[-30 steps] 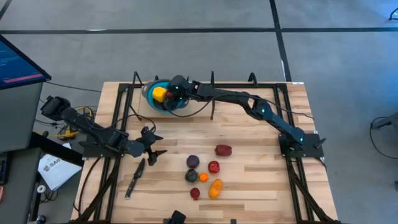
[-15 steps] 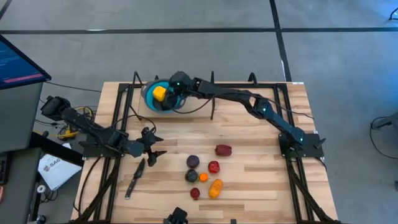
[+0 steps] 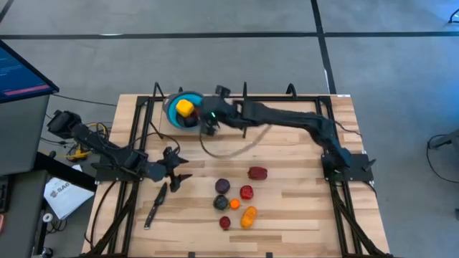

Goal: Pick & Place Fruit
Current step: Put the mangosteen in the blue strainer bowl on the shelf, then put the plum in the blue strainer bowl on the shelf

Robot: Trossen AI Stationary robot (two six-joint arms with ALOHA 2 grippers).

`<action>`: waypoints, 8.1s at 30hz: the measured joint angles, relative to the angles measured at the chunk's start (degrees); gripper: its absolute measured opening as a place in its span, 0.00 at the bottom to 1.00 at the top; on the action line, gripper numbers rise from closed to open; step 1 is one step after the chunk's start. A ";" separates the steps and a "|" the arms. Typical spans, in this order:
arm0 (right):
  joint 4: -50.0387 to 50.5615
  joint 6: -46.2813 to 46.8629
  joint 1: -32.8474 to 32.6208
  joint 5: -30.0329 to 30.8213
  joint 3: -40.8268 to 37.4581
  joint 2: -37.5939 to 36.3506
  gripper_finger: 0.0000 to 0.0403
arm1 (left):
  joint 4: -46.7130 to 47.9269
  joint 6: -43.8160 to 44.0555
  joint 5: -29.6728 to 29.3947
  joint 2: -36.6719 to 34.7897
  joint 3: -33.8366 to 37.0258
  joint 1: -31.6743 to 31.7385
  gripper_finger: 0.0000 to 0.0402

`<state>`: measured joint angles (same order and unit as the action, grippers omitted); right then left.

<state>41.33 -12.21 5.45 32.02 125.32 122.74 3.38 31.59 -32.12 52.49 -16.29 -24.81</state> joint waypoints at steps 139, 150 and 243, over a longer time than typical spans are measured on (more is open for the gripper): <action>-49.63 -25.92 -12.80 -20.01 -29.22 -3.21 0.67 | -37.61 -6.01 18.57 -29.49 15.93 11.38 0.64; -48.33 -21.71 -12.44 -20.58 -29.20 -3.07 0.49 | -38.71 -5.64 19.71 -29.59 15.82 11.42 0.76; 27.33 6.75 -11.88 -19.92 -2.85 -11.76 0.75 | -5.17 -23.83 1.73 -14.26 -1.62 -0.35 0.82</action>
<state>68.66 -5.45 -6.44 12.10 122.47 110.98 -1.79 7.76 -30.39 38.23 -17.91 -25.16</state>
